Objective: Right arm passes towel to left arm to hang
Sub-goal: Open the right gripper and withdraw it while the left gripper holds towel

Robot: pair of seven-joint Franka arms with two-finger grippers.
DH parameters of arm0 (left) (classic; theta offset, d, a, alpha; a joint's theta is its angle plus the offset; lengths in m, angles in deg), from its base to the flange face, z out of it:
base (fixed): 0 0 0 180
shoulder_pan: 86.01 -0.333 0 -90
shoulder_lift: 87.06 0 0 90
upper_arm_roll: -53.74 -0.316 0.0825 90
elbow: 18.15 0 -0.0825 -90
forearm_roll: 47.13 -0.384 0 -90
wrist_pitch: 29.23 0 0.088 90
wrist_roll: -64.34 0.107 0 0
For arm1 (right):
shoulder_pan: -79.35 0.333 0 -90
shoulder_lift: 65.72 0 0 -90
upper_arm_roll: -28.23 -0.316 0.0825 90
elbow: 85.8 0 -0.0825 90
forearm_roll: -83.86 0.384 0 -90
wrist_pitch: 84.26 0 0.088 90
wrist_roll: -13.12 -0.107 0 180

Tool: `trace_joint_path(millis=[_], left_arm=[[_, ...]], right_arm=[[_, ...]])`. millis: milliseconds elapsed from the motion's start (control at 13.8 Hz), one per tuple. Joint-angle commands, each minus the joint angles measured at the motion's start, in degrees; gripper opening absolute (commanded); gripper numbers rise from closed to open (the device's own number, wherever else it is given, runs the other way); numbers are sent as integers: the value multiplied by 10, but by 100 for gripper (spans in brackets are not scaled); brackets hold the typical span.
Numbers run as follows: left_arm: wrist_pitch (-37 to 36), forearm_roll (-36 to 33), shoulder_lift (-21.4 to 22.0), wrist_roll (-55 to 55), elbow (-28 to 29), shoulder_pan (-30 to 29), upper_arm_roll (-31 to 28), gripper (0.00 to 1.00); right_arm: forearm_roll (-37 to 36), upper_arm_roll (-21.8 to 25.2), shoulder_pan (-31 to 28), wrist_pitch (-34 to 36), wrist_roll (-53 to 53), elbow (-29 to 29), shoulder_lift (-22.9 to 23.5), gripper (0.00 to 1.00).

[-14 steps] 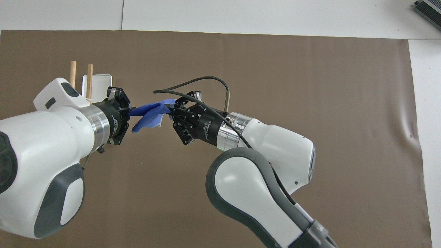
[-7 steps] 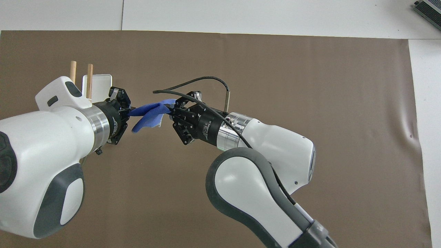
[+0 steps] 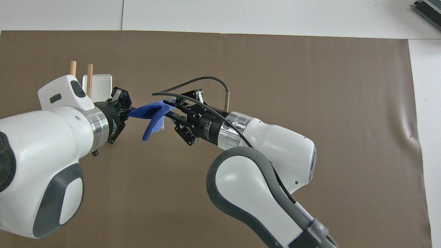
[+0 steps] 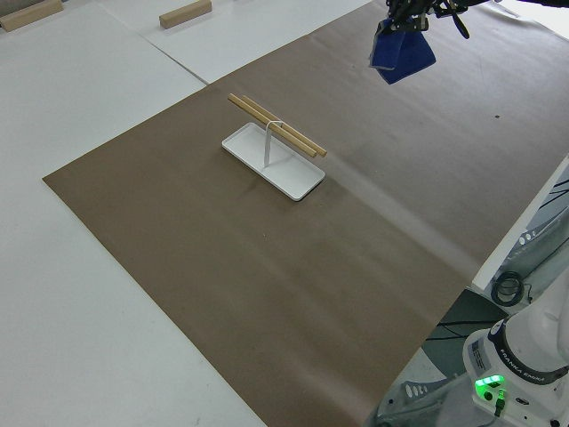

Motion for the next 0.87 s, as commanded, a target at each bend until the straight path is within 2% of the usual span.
trace_joint_path(millis=[0,290,581,799], left_arm=[[5,11,7,65,13,0,-4,0],[-8,11,1,256,13,-4,-19,0],[-3,10,-13,321,6,-4,-36,0],[1,10,-29,383,-2,-5,-59,0]], right_arm=[[1,-1,-3,-37,115,20,0,100],[0,2,-25,-66,301,52,-3,100],[-31,1,-68,-63,482,63,1,100],[-98,2,-88,-60,525,69,5,100]])
